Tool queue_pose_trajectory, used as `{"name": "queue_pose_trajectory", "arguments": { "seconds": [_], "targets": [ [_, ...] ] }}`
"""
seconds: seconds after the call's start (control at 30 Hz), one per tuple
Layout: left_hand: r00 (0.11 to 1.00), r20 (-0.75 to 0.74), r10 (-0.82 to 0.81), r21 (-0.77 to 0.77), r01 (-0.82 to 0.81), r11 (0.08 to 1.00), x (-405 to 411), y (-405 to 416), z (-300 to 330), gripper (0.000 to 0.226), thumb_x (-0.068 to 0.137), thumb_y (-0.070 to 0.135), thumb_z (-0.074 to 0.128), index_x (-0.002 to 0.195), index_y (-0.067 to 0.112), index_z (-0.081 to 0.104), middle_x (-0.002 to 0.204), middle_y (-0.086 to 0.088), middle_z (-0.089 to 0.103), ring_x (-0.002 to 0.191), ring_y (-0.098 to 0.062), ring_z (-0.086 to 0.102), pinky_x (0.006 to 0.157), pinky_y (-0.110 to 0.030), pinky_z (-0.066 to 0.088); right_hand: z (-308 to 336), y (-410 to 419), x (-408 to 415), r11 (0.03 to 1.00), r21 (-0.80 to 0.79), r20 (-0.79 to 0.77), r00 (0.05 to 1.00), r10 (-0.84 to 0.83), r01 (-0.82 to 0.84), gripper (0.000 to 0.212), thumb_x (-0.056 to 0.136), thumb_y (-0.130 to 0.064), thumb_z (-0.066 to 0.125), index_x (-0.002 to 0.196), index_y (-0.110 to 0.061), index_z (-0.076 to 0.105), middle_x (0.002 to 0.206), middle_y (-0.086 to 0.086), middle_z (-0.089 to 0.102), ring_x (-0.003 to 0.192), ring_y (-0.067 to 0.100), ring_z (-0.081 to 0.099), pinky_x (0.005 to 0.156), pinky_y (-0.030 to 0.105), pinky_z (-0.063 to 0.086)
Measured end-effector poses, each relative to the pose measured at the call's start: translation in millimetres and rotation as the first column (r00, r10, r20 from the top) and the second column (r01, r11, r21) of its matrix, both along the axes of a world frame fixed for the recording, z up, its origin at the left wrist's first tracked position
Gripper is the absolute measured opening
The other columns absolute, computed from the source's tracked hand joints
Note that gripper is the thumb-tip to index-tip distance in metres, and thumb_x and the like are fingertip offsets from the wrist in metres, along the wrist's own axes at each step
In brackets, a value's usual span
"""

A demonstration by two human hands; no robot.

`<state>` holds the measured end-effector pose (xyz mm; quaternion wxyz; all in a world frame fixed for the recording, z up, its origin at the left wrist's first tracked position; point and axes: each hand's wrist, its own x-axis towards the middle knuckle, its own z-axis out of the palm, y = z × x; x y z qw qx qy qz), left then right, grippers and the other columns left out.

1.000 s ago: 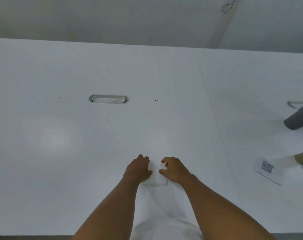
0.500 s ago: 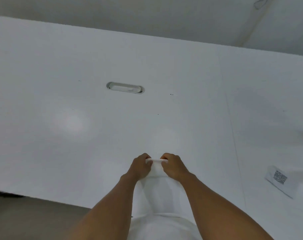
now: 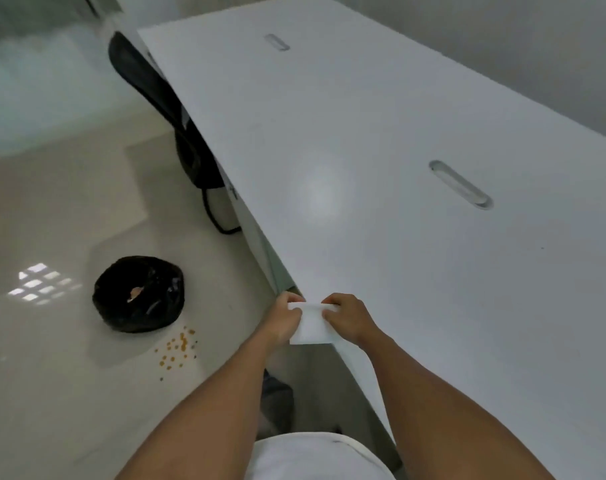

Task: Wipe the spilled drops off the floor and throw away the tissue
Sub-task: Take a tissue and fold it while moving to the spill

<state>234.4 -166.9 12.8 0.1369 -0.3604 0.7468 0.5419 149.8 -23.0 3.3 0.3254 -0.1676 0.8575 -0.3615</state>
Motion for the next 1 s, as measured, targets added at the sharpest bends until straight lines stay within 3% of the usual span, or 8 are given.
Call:
{"name": "queue_pose_trajectory", "arguments": {
  "seconds": [0.17, 0.27, 0.37, 0.43, 0.6, 0.73, 0.87, 1.0],
  "targets": [
    [0.953, -0.131, 0.272, -0.084, -0.284, 0.955, 88.6, -62.6, 1.7, 0.016, 0.094, 0.013, 0.053, 0.104, 0.021, 0.062, 0.102, 0.001, 0.063, 0.090, -0.018, 0.060, 0.064, -0.029, 0.047, 8.3, -82.6, 53.7, 0.973, 0.010, -0.072, 0.970, 0.232, -0.232, 0.024, 0.086, -0.019, 0.059, 0.106, -0.011, 0.071, 0.104, 0.004, 0.068, 0.091, 0.020, 0.060, 0.072, 0.026, 0.043],
    [0.903, -0.181, 0.391, -0.094, -0.411, 0.907, 130.9, -96.0, -1.4, 0.015, 0.095, 0.013, 0.055, 0.108, 0.020, 0.060, 0.106, -0.001, 0.062, 0.093, -0.019, 0.058, 0.065, -0.028, 0.047, 11.6, -128.0, 85.0, 0.945, 0.013, -0.101, 0.939, 0.327, -0.328, 0.021, 0.087, -0.015, 0.060, 0.103, -0.007, 0.071, 0.091, 0.002, 0.062, 0.084, 0.019, 0.057, 0.069, 0.023, 0.039],
    [0.831, -0.242, 0.501, -0.046, -0.526, 0.849, 169.4, -131.1, -5.2, 0.019, 0.096, 0.018, 0.059, 0.114, 0.022, 0.058, 0.112, -0.003, 0.061, 0.099, -0.019, 0.060, 0.070, -0.029, 0.050, 12.9, -172.2, 115.9, 0.931, 0.014, -0.134, 0.922, 0.363, -0.365, 0.018, 0.086, -0.013, 0.060, 0.100, -0.009, 0.072, 0.086, 0.000, 0.061, 0.080, 0.018, 0.056, 0.057, 0.018, 0.037],
    [0.776, -0.282, 0.564, 0.043, -0.577, 0.816, 195.9, -154.3, -5.6, 0.026, 0.096, 0.019, 0.063, 0.119, 0.025, 0.054, 0.112, -0.004, 0.060, 0.099, -0.018, 0.062, 0.064, -0.027, 0.056, 13.1, -202.7, 139.3, 0.945, -0.020, -0.134, 0.938, 0.321, -0.326, 0.019, 0.086, -0.012, 0.060, 0.100, -0.011, 0.072, 0.087, -0.002, 0.062, 0.081, 0.017, 0.056, 0.061, 0.020, 0.038],
    [0.752, -0.296, 0.589, 0.123, -0.582, 0.804, 254.8, -219.2, -12.0, 0.028, 0.091, 0.004, 0.064, 0.112, 0.024, 0.063, 0.120, -0.007, 0.058, 0.103, -0.024, 0.061, 0.073, -0.037, 0.064, 2.8, -279.0, 196.3, 0.953, -0.078, -0.115, 0.952, 0.284, -0.294, 0.024, 0.083, -0.013, 0.064, 0.106, -0.018, 0.071, 0.096, -0.004, 0.065, 0.085, 0.015, 0.059, 0.073, 0.023, 0.041],
    [0.759, -0.266, 0.595, 0.117, -0.587, 0.801, 286.8, -264.7, -20.2, 0.030, 0.091, 0.003, 0.066, 0.115, 0.021, 0.067, 0.126, -0.007, 0.057, 0.109, -0.028, 0.059, 0.073, -0.033, 0.064, -3.2, -327.2, 228.2, 0.958, -0.132, -0.070, 0.967, 0.247, -0.254, 0.028, 0.084, -0.009, 0.063, 0.110, -0.017, 0.070, 0.096, -0.005, 0.063, 0.088, 0.015, 0.058, 0.075, 0.021, 0.040],
    [0.757, -0.224, 0.614, 0.133, -0.600, 0.789, 299.7, -299.8, -36.3, 0.037, 0.089, 0.003, 0.068, 0.121, 0.021, 0.066, 0.130, -0.007, 0.055, 0.113, -0.030, 0.059, 0.072, -0.033, 0.064, -13.2, -365.3, 236.0, 0.951, -0.166, -0.027, 0.965, 0.259, -0.260, 0.038, 0.087, -0.011, 0.064, 0.122, -0.025, 0.065, 0.093, -0.006, 0.060, 0.087, 0.017, 0.059, 0.077, 0.026, 0.050],
    [0.718, -0.201, 0.667, 0.175, -0.643, 0.745, 292.2, -325.4, -57.5, 0.041, 0.089, 0.000, 0.068, 0.125, 0.019, 0.064, 0.133, -0.008, 0.055, 0.115, -0.033, 0.058, 0.076, -0.038, 0.065, -33.2, -393.2, 222.9, 0.932, -0.165, 0.032, 0.942, 0.333, -0.324, 0.044, 0.091, -0.014, 0.065, 0.132, -0.028, 0.059, 0.113, -0.003, 0.061, 0.095, 0.016, 0.058, 0.087, 0.031, 0.054]
  ]
}}
